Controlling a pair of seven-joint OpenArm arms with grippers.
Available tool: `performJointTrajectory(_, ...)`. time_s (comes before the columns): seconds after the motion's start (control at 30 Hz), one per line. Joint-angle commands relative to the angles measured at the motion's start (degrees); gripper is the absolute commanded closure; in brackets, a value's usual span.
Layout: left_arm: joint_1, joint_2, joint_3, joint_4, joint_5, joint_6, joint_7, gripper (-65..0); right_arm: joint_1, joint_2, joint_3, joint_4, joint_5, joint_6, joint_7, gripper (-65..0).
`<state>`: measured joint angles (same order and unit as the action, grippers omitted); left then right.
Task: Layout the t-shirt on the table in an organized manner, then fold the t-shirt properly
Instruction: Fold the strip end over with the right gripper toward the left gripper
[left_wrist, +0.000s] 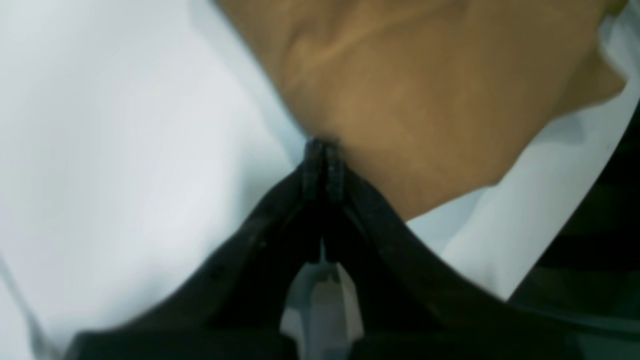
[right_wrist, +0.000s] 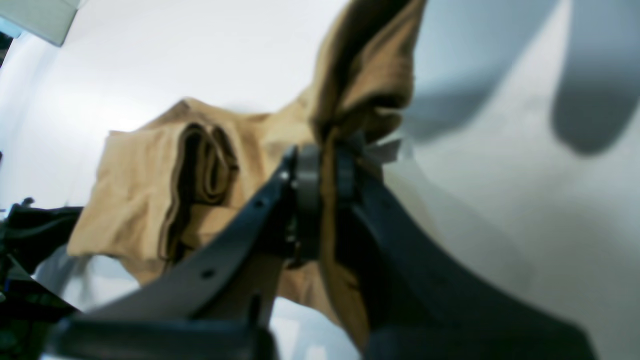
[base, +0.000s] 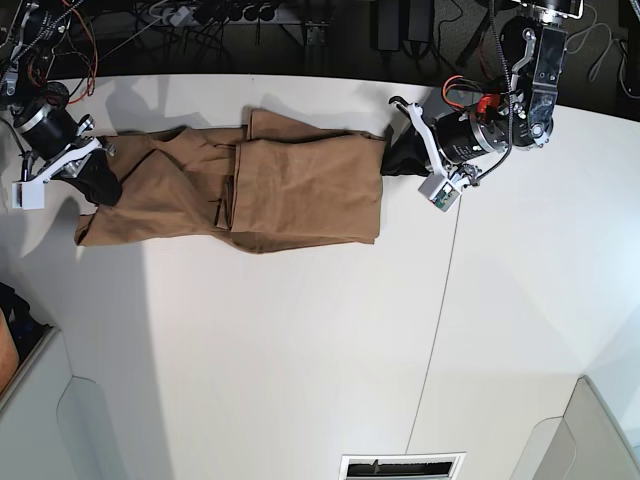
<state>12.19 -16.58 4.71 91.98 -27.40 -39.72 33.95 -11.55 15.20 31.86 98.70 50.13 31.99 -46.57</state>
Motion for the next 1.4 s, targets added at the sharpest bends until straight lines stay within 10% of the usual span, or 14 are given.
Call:
performJointTrajectory(0.0, -0.6, 0.0, 0.4, -0.3, 0.5, -0.3, 0.5, 0.0, 0.7, 0.0, 0.2, 2.2, 2.3, 0.9, 1.3, 0.0)
performJointTrajectory(0.33, -1.1, 0.7, 2.4, -1.7, 0.2, -0.3, 0.2, 0.0, 0.7, -8.1, -13.2, 8.8, -0.6, 1.0, 2.7, 0.0)
performJointTrajectory(0.7, -1.1, 0.7, 2.4, -1.7, -0.2, -0.3, 0.5, 0.0, 5.8, -16.5, -31.7, 7.0, -19.4, 0.8, 6.8, 0.0)
performJointTrajectory(0.9, -1.1, 0.7, 2.4, -1.7, -0.5, -0.3, 0.5, 0.0, 6.3, -17.1, -39.3, 5.2, -20.1, 0.8, 7.6, -32.4)
performJointTrajectory(1.37, -1.1, -1.2, 2.3, 0.5, -6.1, -0.3, 1.8, 0.0, 12.2, -17.1, -40.3, 5.6, -24.0, 0.8, 7.5, -32.5)
